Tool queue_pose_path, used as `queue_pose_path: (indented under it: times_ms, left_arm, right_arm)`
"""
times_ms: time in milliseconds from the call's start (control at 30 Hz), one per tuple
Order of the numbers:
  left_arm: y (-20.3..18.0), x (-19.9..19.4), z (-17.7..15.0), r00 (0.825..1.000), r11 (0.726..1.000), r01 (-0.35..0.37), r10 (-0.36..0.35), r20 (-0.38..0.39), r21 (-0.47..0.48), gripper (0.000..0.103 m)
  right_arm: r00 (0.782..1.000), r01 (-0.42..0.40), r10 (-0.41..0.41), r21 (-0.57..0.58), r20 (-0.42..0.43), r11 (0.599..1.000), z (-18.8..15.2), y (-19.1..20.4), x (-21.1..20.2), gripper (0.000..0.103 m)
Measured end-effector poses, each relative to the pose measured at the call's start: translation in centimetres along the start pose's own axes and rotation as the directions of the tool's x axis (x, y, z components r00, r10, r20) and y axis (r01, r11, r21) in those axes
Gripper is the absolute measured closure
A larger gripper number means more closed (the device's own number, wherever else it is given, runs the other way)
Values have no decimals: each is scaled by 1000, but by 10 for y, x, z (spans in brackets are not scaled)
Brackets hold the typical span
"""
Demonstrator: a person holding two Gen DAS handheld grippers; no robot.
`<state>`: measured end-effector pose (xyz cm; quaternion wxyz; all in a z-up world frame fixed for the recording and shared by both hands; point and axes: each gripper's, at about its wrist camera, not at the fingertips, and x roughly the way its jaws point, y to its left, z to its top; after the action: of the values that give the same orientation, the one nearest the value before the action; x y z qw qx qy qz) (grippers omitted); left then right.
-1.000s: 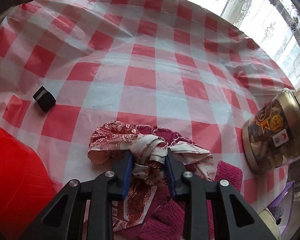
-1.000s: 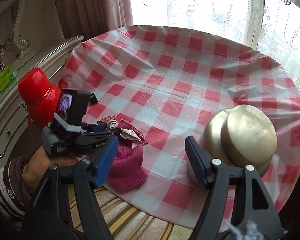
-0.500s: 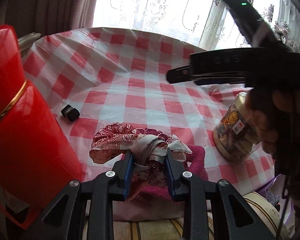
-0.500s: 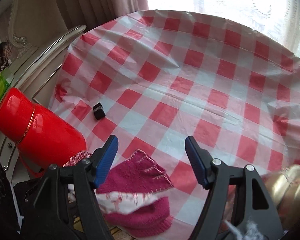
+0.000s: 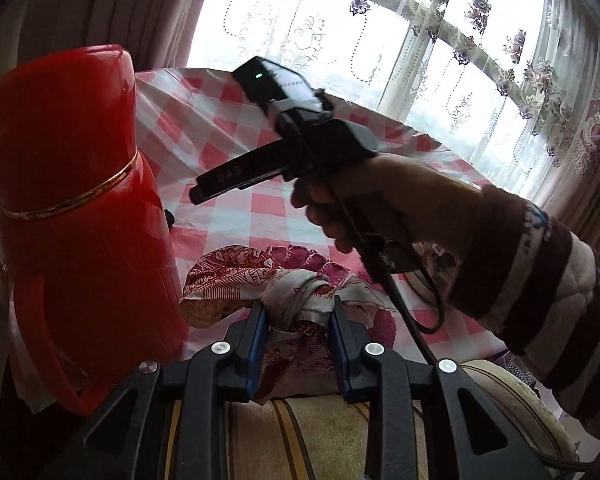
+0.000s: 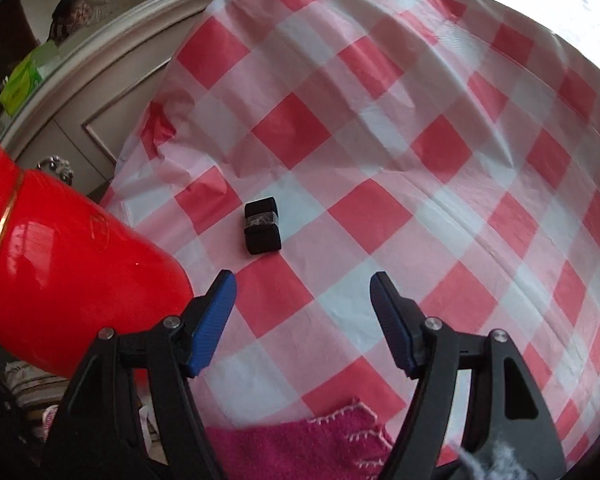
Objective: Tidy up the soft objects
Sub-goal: 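Grasp the small black object with the right tool while the left tool holds the scarf, then carry the scarf and black object over the box and open both tools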
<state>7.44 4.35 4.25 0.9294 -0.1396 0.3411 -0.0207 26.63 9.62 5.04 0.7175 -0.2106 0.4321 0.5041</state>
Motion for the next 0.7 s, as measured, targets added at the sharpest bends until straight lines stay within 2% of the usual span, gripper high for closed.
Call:
queue_pose_path:
  times_ms: [100, 200, 267, 400, 433, 567, 700]
  left_arm:
    - [2, -8, -1, 1000, 1000, 17, -17, 6, 3, 73]
    - [11, -26, -1, 998, 998, 64, -64, 10, -8, 73]
    - [15, -40, -5, 997, 997, 78, -78, 19, 1, 73]
    - [24, -68, -11, 996, 997, 71, -71, 57, 7, 73]
    - [27, -73, -11, 996, 998, 63, -63, 66, 2, 73]
    - [25, -92, -10, 994, 999, 39, -40, 103, 12, 73]
    - [23, -110, -10, 989, 1000, 18, -21, 145, 18, 73]
  right_arm:
    - [999, -17, 13, -93, -40, 995, 12, 15, 27, 33]
    - [998, -41, 35, -113, -53, 993, 21, 22, 48, 39]
    - [998, -40, 34, -114, -59, 993, 24, 24, 60, 50]
    - [997, -46, 37, -125, -74, 991, 26, 28, 80, 63]
    - [997, -41, 31, -130, -74, 991, 25, 29, 82, 70]
    - [997, -54, 50, -71, -56, 996, 20, 26, 75, 72]
    - [1000, -20, 20, -32, -2, 999, 1, 24, 38, 72]
